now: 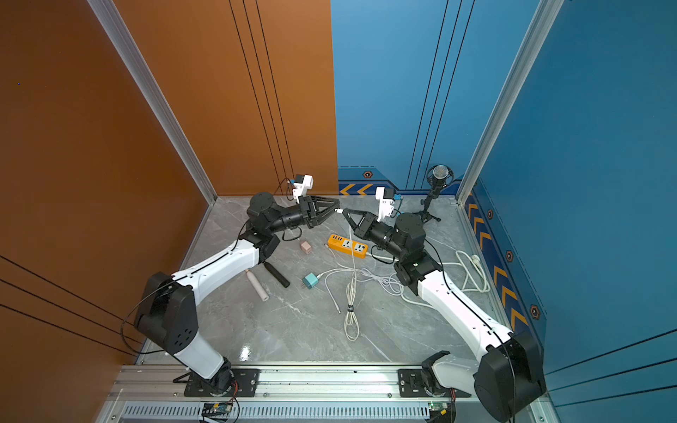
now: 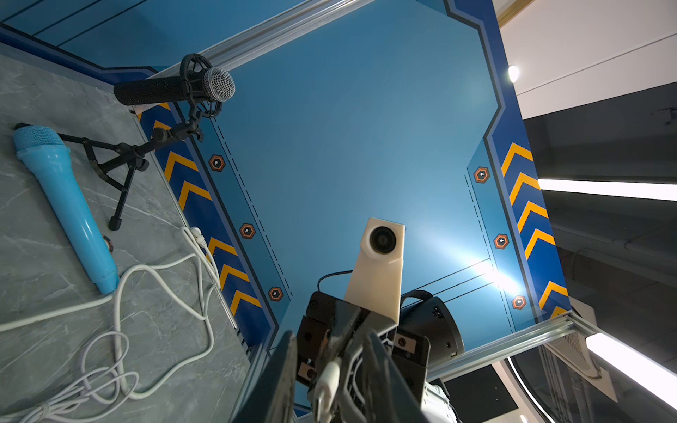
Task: Charge the electric toothbrush
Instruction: Adjust the charging cable.
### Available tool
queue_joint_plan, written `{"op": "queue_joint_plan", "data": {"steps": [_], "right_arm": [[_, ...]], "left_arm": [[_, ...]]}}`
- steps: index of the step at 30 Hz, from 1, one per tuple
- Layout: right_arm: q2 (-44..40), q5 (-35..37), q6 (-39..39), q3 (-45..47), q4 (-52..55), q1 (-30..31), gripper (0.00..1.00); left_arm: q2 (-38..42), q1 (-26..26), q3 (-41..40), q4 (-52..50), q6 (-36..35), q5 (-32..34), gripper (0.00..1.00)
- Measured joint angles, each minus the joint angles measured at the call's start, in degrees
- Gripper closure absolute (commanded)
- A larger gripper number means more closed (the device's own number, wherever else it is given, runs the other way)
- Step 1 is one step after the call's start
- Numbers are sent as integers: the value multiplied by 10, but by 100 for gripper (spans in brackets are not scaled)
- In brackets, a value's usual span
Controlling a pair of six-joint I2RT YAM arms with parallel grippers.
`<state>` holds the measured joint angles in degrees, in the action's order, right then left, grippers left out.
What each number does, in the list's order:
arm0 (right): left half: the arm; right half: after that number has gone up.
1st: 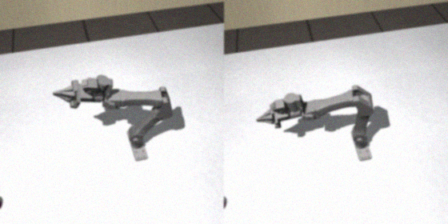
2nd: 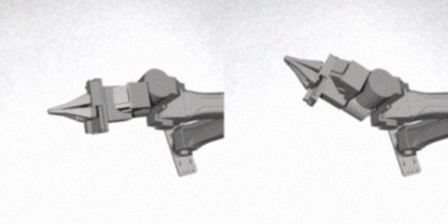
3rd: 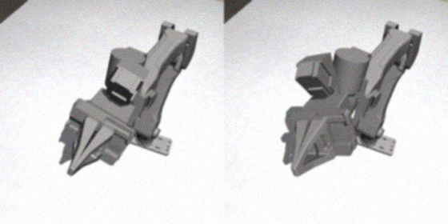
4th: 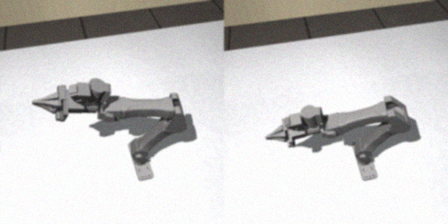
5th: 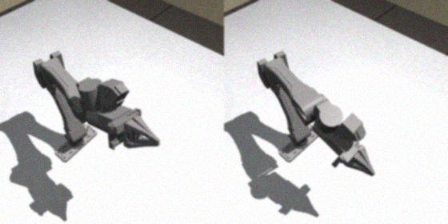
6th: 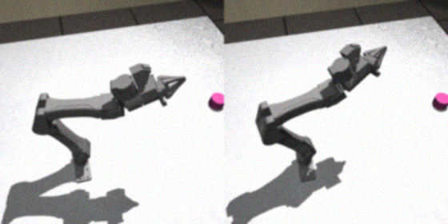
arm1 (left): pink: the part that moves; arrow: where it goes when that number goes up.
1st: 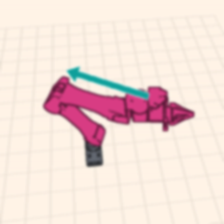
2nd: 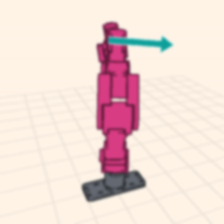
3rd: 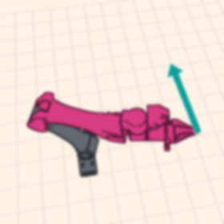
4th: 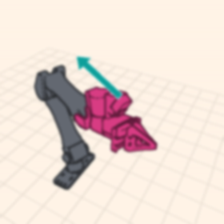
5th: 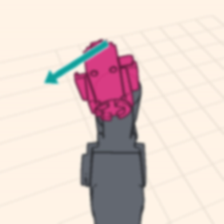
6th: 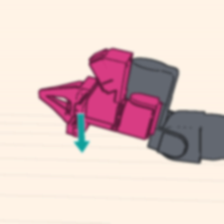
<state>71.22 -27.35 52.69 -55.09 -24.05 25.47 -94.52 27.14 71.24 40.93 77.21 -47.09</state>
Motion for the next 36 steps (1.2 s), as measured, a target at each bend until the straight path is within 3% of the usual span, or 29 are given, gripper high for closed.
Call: {"op": "queue_joint_plan", "data": {"steps": [6,10,16,23,32,36], "right_arm": [[0,2,-2,-1,0,0,100],[0,2,-2,-3,0,0,100],[0,-2,3,-6,0,-1,88],[0,-10,24,-6,0,-4,84],[9,-17,54,-8,-15,-4,85],[17,-25,66,-8,-26,-4,92]], "left_arm": [[0,7,0,0,5,-2,78],[0,7,0,-1,6,-2,100],[2,6,0,1,5,1,100],[2,7,0,1,-5,1,100],[2,11,0,1,-11,1,100],[2,11,0,0,-13,1,100]]}}
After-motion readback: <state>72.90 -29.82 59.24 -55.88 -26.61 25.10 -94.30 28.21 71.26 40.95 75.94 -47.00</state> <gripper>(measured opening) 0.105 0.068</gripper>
